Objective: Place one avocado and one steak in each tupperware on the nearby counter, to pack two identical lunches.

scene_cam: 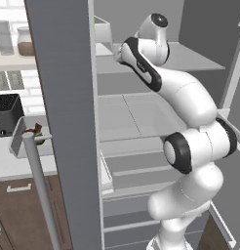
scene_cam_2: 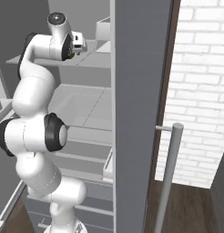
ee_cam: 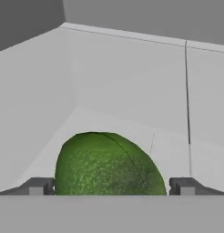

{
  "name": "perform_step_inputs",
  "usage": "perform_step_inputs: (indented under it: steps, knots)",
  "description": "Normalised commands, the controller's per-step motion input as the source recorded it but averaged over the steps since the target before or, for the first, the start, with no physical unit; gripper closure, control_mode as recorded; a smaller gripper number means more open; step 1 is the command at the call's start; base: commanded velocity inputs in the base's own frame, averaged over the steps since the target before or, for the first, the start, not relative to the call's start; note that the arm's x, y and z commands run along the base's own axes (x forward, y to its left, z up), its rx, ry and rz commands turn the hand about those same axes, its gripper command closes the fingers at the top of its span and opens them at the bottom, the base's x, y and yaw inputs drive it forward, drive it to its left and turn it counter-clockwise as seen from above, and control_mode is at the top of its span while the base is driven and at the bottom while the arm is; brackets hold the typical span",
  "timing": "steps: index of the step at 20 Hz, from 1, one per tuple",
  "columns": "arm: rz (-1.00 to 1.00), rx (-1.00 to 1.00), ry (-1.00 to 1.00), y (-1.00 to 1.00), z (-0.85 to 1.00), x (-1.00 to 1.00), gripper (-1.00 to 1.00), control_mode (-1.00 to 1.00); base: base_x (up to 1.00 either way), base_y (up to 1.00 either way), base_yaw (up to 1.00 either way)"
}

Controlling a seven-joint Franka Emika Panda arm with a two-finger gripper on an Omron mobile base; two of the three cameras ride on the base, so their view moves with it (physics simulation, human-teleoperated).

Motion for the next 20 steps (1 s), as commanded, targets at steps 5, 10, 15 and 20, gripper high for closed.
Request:
perform_step_inputs:
  steps: [5, 10, 15, 20]
  knots:
    - [0.00, -0.08, 0.00, 0.16, -0.51, 0.01, 1.00, -1.00, 0.00, 0.00, 0.00]
    - [0.00, -0.03, 0.00, 0.02, -0.06, 0.12, 1.00, -1.00, 0.00, 0.00, 0.00]
    - [-0.06, -0.06, -0.11, 0.21, -0.12, -0.70, 1.00, -1.00, 0.00, 0.00, 0.00]
    - [-0.09, 0.02, -0.05, 0.06, 0.29, -1.00, 1.00, -1.00, 0.00, 0.00, 0.00]
